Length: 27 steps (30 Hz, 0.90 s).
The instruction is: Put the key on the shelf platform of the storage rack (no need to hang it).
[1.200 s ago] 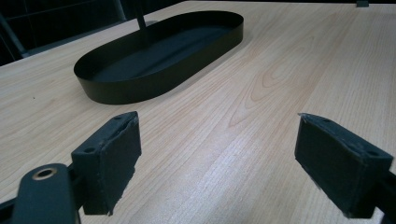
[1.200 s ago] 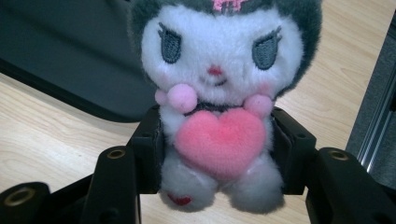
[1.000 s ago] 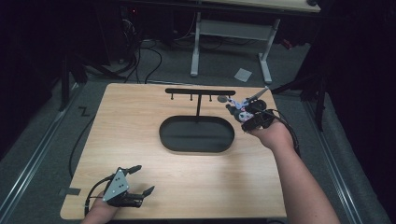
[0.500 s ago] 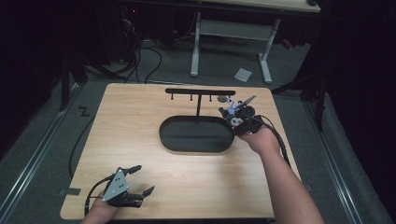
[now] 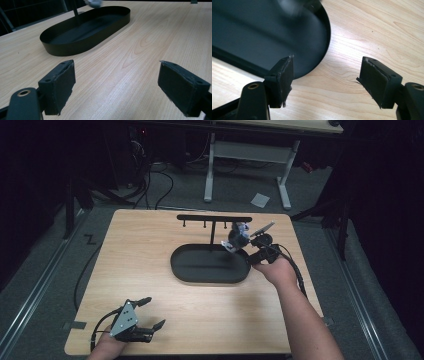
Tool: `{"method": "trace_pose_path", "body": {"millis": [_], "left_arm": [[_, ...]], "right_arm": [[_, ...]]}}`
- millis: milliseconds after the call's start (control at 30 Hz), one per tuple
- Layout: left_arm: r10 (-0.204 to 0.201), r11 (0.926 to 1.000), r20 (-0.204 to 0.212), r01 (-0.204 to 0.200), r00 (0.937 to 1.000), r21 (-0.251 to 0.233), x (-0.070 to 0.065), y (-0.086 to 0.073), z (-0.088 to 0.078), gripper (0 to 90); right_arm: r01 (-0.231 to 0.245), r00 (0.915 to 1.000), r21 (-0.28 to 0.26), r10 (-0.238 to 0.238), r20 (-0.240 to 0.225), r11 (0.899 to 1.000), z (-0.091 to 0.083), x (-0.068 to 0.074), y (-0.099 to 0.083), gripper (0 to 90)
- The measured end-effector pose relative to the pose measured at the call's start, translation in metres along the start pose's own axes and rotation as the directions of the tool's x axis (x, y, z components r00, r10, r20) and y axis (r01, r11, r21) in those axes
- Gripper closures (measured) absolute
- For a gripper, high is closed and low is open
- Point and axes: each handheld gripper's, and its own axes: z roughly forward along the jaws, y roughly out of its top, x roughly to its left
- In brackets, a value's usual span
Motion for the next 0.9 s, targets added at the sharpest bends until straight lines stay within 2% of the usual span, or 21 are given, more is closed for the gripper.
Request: {"method": "trace_pose_path", "body": {"millis": [333,433,533,600,700,767,900], "left_arm": [[0.0,1.0,-0.004,0.0,1.0,0.001,0.0,0.0,0.0,15.0],[-0.001,1.0,-0.003,0.001,1.0,0.001,0.0,0.0,0.0,15.0],[-0.003,1.0,-0.004,0.003,1.0,0.0,0.0,0.0,0.0,15.0],[-0.004,1.0,-0.004,0.004,1.0,-0.001,0.0,0.0,0.0,15.0],[-0.001,1.0,-0.006,0.001,1.0,-0.002,0.0,0.0,0.0,15.0],[-0.003,1.0,-0.006,0.003,1.0,0.0,0.0,0.0,0.0,15.1],[-0.003,1.0,-0.006,0.003,1.0,0.0,0.0,0.0,0.0,15.0]], "right_arm": [[0.022,0.9997,-0.014,-0.022,0.007,1.0,-0.014,0.001,-0.012,34.6],[0.028,0.9995,-0.036,-0.027,0.016,0.999,-0.015,0.002,-0.022,36.0],[0.04,0.9987,-0.033,-0.039,0.032,0.999,-0.016,0.004,-0.027,37.3],[0.023,0.9995,-0.066,-0.022,0.023,0.998,-0.017,0.004,-0.036,40.8],[0.04,0.9985,-0.076,-0.037,0.04,0.996,-0.017,0.005,-0.04,42.5],[0.023,0.9996,-0.102,-0.022,0.018,0.994,-0.015,0.004,-0.049,44.1],[0.019,0.9998,-0.13,-0.018,0.012,0.991,-0.012,0.002,-0.058,45.1]]}}
